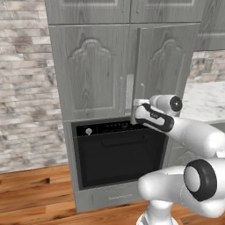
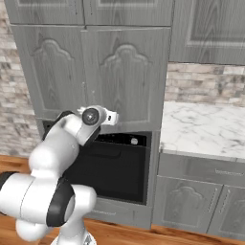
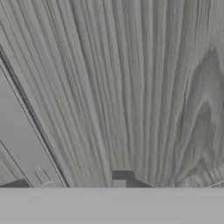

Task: Open the cabinet. Pick the sponge and place it next to the sink. Then close the cabinet.

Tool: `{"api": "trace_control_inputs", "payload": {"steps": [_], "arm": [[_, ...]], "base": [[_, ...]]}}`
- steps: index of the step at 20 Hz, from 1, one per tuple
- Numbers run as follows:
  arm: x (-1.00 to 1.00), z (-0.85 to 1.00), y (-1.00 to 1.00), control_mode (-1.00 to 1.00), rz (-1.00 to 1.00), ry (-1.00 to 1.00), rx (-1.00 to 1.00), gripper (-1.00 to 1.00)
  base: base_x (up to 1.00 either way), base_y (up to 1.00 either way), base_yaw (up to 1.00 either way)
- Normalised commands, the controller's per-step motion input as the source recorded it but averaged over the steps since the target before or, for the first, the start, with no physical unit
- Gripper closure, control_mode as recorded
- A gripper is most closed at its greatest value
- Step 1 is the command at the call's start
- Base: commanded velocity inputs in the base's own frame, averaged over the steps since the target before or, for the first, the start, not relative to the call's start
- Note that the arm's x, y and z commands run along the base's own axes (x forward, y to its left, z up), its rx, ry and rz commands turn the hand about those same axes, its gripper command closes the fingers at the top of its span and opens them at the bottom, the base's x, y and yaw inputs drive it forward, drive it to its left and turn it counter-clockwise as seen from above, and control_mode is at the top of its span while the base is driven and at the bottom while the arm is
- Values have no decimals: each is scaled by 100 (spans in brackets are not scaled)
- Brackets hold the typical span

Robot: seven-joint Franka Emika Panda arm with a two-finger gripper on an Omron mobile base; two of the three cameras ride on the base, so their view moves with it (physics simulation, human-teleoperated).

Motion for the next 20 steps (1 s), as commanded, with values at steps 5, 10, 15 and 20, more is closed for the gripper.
{"api": "trace_control_inputs", "payload": {"steps": [5,10,15,20], "arm": [[-18,41,-55,-100,0,2,-13,100],[-28,51,-68,-100,0,5,-12,100],[-37,58,-90,-100,0,1,-6,100],[-45,65,-91,-100,0,0,0,100]], "base": [[0,0,0],[0,0,0],[0,0,0],[0,0,0]]}}
